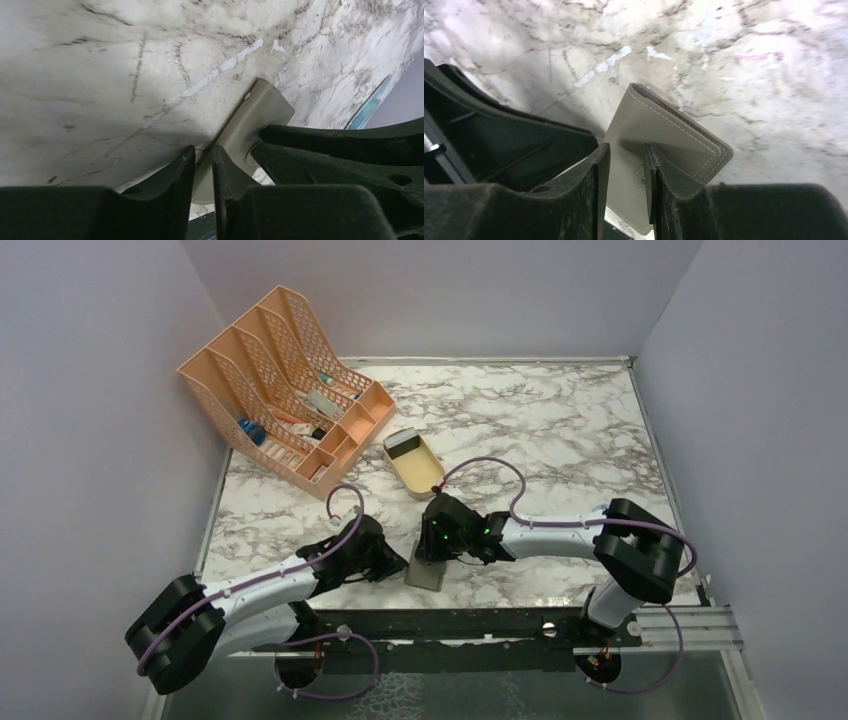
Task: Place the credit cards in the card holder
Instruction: Move the card holder to the center of the board, then open the card holder at the center of the board.
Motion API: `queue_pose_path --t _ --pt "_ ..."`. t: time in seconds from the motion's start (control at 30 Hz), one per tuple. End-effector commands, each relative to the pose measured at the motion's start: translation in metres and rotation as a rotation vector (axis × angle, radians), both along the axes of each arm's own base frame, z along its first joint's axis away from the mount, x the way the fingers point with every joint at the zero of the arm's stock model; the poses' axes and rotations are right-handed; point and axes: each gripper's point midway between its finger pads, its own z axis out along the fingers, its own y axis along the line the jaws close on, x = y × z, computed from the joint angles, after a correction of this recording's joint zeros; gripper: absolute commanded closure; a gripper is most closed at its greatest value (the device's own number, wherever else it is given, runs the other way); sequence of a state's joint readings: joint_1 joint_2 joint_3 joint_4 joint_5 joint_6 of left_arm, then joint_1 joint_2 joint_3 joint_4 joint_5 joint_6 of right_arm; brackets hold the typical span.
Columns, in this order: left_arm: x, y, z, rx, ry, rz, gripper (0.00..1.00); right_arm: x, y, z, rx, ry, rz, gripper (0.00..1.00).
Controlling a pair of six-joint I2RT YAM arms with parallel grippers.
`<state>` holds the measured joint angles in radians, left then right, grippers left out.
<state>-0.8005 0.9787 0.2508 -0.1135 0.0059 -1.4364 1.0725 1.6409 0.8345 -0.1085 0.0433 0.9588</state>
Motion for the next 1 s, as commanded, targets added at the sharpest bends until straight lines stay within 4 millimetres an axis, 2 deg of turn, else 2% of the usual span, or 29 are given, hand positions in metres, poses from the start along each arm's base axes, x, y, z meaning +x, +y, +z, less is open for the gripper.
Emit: queue_pose_path --t 0.0,0.13,0.27,0.33,0.43,0.6,0.67,0.83,0.97 --pt "-0.004 -0.022 0.009 -0.027 0.004 -0.091 0.78 0.026 -0.039 -0.005 -0.204 -0.16 -0.053 0.68" --pt "-0.006 -0.03 0.007 -0.02 -0.005 -0.112 0.78 0.042 -0.05 0.011 -0.258 -0.253 -0.064 0.68" --pt "-0.007 -0.038 0.008 -0.043 -0.025 -0.147 0.77 0.04 -0.051 0.03 -0.271 -0.257 -0.028 0.68" --pt "-0.006 -0.042 0.013 -0.062 -0.062 -0.185 0.7 0.034 -0.054 0.031 -0.284 -0.224 -0.017 0.68" --pt "-0.003 -0.044 0.021 -0.07 -0.128 -0.222 0.53 0.023 -0.06 0.028 -0.296 -0.167 -0.029 0.68" --pt "0.003 -0.036 0.03 -0.045 -0.197 -0.213 0.43 0.014 -0.057 0.025 -0.275 -0.123 -0.029 0.68" --pt "0.003 -0.035 0.03 -0.051 -0.204 -0.214 0.44 0.014 -0.058 0.021 -0.294 -0.118 -0.035 0.68" --pt "0.001 -0.033 0.025 -0.056 -0.206 -0.213 0.57 0.015 -0.055 0.013 -0.318 -0.102 -0.033 0.68" --pt "0.001 -0.034 0.023 -0.069 -0.208 -0.218 0.64 0.015 -0.05 0.01 -0.323 -0.094 -0.02 0.68"
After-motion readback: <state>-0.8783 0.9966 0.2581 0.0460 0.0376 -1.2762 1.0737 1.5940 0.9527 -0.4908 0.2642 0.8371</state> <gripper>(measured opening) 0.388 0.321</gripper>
